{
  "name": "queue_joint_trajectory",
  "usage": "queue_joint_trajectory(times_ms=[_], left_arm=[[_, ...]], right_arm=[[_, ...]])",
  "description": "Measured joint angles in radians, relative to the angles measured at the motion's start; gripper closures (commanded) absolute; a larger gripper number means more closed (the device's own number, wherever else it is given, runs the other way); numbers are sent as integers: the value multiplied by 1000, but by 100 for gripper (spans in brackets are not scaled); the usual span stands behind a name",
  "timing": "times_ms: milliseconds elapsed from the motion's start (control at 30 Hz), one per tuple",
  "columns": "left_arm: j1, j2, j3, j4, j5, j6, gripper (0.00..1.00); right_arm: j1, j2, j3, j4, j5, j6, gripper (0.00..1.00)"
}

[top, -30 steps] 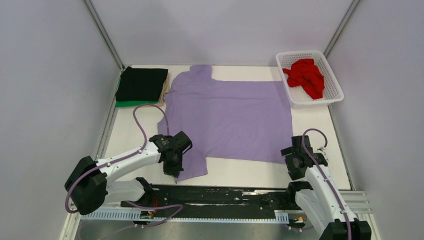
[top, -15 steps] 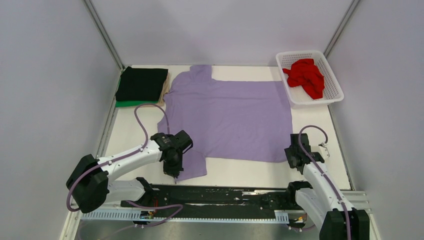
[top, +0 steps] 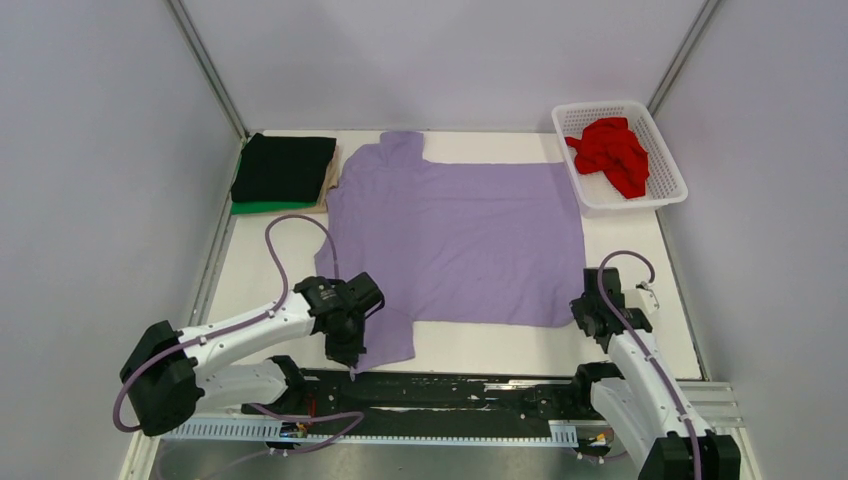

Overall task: Fold and stack the t-shirts
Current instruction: Fold the flattened tshirt in 1/3 of the way

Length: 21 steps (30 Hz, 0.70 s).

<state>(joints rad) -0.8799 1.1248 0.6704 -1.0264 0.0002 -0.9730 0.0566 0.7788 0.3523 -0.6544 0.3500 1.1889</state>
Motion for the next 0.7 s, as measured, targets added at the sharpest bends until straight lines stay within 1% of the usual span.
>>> queue_joint_trajectory(times_ms=[167,367,467,567,700], left_arm=[[-62,-34,-30,-8,23,-60,100],[-69,-34,-28,13,18,-67,100],[-68,-2,-5,39,15,-41,100],[-49,51,45,90,7,8,100],[21,98,93,178,31,75,100]], right_arm=[[0,-43,0,-27,-20,-18,100],[0,-47,2,-45,-38,-44,99],[0,-34,18,-45,-49,-71,98],[0,-13,38,-40,-65,-97,98],[0,14,56,-26,-89,-122,98]])
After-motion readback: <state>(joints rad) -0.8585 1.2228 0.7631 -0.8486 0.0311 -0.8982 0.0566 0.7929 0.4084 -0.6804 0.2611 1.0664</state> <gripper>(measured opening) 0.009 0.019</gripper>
